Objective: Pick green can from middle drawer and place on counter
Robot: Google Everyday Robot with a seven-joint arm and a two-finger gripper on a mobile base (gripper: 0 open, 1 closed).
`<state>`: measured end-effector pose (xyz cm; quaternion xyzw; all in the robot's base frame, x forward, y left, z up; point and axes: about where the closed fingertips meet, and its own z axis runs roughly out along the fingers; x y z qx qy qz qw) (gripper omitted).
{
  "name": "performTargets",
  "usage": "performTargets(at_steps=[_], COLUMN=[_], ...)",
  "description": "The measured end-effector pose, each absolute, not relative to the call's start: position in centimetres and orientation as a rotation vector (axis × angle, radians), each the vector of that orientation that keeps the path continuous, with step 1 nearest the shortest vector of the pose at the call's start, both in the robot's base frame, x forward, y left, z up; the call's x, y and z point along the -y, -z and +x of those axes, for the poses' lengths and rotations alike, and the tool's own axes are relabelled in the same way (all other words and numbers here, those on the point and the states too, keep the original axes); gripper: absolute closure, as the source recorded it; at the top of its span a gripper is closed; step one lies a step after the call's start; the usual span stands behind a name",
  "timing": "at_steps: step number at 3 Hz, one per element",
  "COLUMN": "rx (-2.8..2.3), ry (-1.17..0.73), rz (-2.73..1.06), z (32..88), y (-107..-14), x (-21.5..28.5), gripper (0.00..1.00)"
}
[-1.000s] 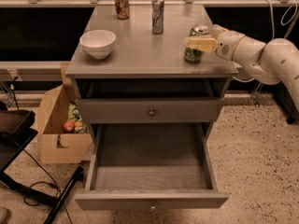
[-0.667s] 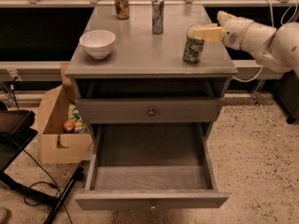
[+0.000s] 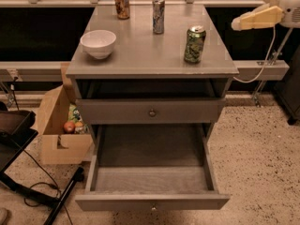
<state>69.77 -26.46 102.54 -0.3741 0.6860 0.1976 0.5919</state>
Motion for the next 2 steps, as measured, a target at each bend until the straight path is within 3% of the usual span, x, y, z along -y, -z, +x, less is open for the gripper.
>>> performTargets(at_steps=[1, 2], rx=[-1.703, -1.700], ry=[-0.285, -0.077], rz=[-0.855, -0.814], z=[62.5, 56.5], y=[-106.2, -110.5], x=[31.1, 32.0], gripper=[0.00, 0.00])
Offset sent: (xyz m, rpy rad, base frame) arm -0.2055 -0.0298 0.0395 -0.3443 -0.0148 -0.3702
